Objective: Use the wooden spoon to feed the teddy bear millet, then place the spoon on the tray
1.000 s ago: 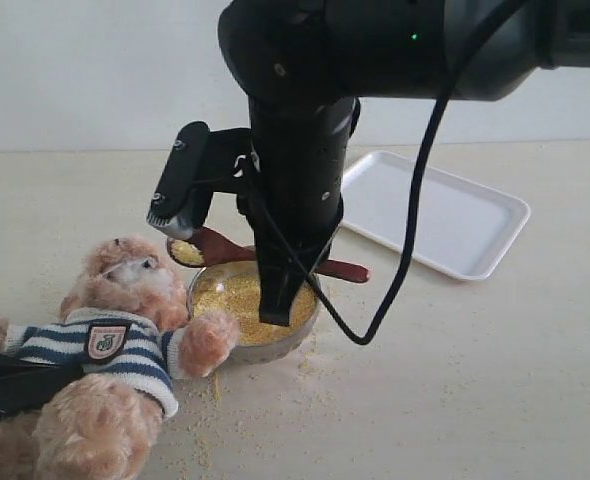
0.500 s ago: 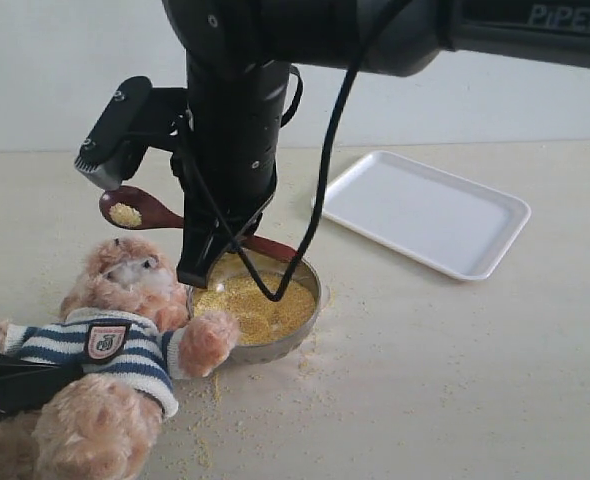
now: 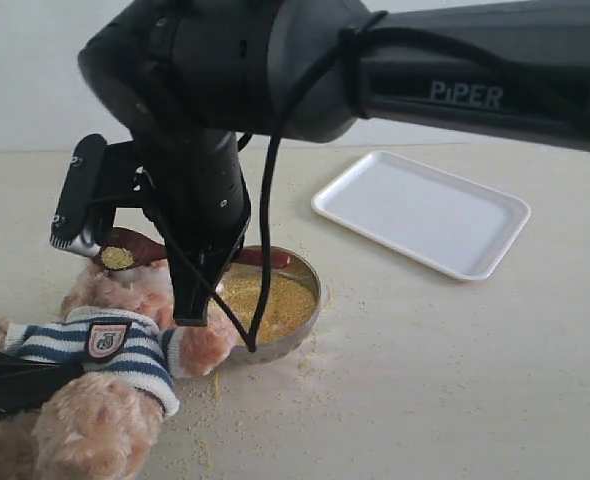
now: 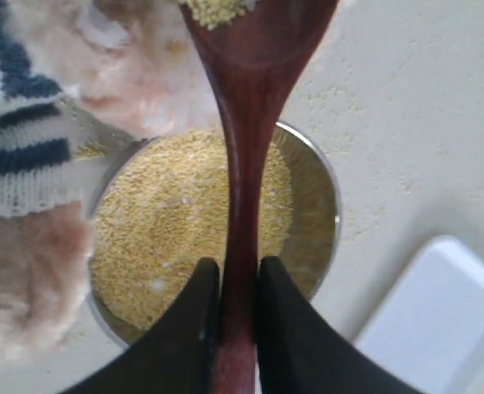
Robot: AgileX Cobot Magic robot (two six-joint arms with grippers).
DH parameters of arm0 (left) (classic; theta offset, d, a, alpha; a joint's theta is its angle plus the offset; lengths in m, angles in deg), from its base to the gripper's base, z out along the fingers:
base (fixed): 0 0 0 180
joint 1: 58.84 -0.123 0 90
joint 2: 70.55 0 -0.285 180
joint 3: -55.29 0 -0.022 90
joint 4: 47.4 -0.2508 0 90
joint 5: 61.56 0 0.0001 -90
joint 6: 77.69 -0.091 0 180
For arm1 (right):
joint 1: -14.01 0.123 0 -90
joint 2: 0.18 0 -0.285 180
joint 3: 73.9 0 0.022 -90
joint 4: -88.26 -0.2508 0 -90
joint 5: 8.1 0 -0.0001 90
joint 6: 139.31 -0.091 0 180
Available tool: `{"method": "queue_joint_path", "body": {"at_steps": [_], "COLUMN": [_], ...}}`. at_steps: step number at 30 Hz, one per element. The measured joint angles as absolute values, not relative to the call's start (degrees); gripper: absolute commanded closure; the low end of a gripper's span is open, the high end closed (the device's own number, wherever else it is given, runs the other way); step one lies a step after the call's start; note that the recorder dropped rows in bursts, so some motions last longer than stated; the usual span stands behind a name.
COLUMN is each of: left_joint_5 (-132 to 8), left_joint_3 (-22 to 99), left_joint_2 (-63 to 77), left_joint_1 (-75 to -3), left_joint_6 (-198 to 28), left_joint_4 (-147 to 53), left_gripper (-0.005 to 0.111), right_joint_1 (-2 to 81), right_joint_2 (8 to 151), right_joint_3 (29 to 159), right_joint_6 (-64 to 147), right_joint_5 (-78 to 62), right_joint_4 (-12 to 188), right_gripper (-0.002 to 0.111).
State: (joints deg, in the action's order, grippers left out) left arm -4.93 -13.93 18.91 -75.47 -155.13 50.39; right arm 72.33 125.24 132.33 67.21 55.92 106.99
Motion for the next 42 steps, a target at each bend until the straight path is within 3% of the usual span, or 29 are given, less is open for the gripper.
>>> {"method": "queue_joint_path", "body": {"at_steps": [18, 30, 37, 42], "left_joint_5": [-4.2, -4.1, -4.1, -4.1], "left_joint_3": [-13.9, -13.9, -13.9, -13.9], "left_joint_2": [18.9, 18.9, 18.9, 18.9], "left_joint_1": [-75.5, -75.5, -75.5, -75.5], "left_joint_6": [-155.6, -156.6, -156.7, -156.8], "left_joint_4": [50.5, 51.1, 51.3, 51.4], "left_gripper": [0.102, 0.102, 0.102, 0.102], "right_joint_1": [80.1, 83.7, 86.6, 87.7], "right_joint_2": [129.5, 129.5, 129.5, 129.5], "right_joint_3": [132.5, 132.5, 120.6, 119.7], "right_joint_6": [58.9, 56.3, 45.4, 35.2], "right_joint_5": [59.1, 61.3, 61.8, 61.6], "right_joint_4": [133.1, 139.3, 154.2, 159.1], "right_gripper": [0.108, 0.108, 0.108, 0.108]}}
